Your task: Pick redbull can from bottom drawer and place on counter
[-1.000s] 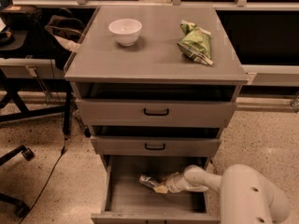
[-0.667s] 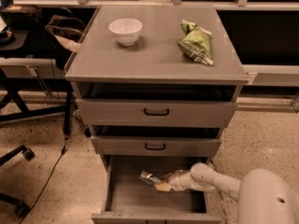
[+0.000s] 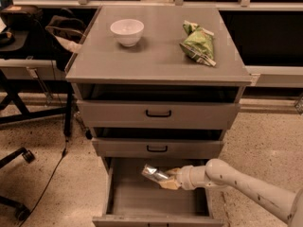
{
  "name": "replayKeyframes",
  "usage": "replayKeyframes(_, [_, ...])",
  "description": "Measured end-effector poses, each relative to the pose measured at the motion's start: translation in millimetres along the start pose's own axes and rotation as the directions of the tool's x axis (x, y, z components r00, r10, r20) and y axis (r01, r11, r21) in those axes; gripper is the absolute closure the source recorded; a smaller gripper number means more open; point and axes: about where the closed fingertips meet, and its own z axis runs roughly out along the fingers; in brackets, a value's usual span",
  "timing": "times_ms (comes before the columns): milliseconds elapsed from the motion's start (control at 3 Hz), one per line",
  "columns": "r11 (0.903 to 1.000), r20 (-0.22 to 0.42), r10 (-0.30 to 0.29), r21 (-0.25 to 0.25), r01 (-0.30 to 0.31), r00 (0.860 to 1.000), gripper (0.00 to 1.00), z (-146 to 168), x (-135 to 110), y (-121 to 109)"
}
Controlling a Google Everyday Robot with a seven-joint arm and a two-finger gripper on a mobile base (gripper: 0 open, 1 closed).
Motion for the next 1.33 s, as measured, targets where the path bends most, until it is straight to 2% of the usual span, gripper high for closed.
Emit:
replayKeyframes(333, [0.9994, 0.011, -0.029, -0.021, 0.029, 1.0, 1.0, -22.0, -24.1, 18.0])
replayKeyframes(667, [0.9972, 0.017, -0.073, -0.011, 0.074, 0.997, 1.0, -48.3, -55.7, 37.9])
replayKeyframes(1000, [0.9901, 0.035, -0.14, 0.013, 0.14, 0.99, 1.0, -75.9, -91.1, 58.5])
replayKeyframes(1333, [0.9891, 0.039, -0.147, 0.004, 0.147, 0.988, 1.0, -83.7, -103.5, 66.7])
